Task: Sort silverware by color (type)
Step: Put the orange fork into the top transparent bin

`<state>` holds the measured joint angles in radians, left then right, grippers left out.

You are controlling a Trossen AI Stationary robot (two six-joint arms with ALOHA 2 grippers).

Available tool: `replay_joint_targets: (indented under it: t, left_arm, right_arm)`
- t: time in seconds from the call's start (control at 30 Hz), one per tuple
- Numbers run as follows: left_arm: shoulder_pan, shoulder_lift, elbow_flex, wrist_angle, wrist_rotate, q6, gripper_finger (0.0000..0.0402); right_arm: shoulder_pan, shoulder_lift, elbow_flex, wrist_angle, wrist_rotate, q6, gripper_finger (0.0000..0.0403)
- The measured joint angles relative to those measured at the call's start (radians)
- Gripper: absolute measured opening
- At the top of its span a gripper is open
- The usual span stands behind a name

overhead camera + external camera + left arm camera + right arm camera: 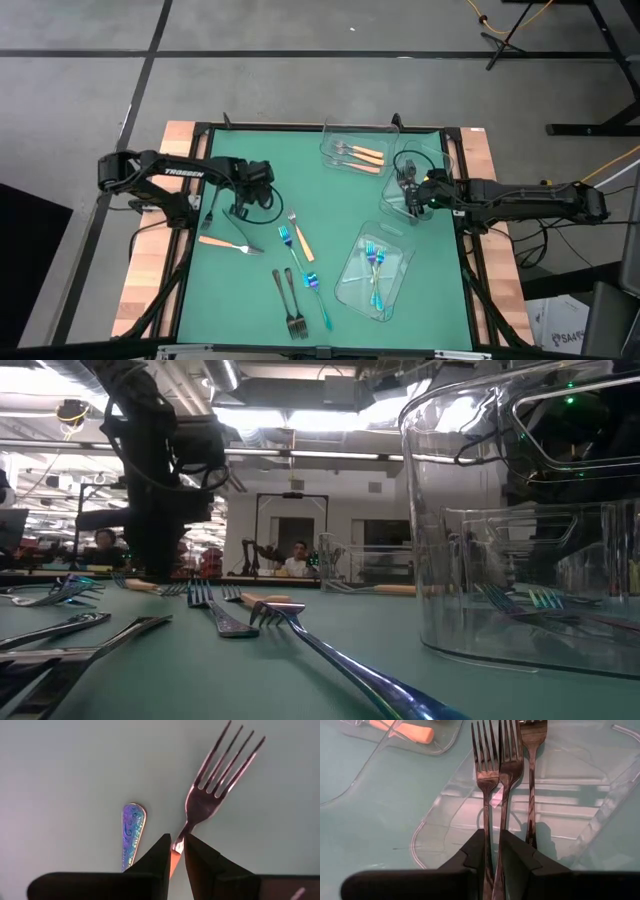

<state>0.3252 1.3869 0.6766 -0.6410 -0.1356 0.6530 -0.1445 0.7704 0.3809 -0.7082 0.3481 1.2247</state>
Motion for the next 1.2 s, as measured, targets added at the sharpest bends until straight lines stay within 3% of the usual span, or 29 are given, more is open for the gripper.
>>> replay_joint_targets:
  t: [0.3, 1.2]
  left_arm:
    - [0.000, 0.000, -0.026, 0.009, 0.049, 0.085, 0.0047]
    - [0.000, 0.000, -0.038, 0.047, -0.004, 0.123, 0.0047]
  right_arm:
    - [0.000, 0.000, 0.000, 0.000, 0.000, 0.000, 0.0056]
    - [0.000, 0.000, 0.000, 0.000, 0.000, 0.000, 0.0056]
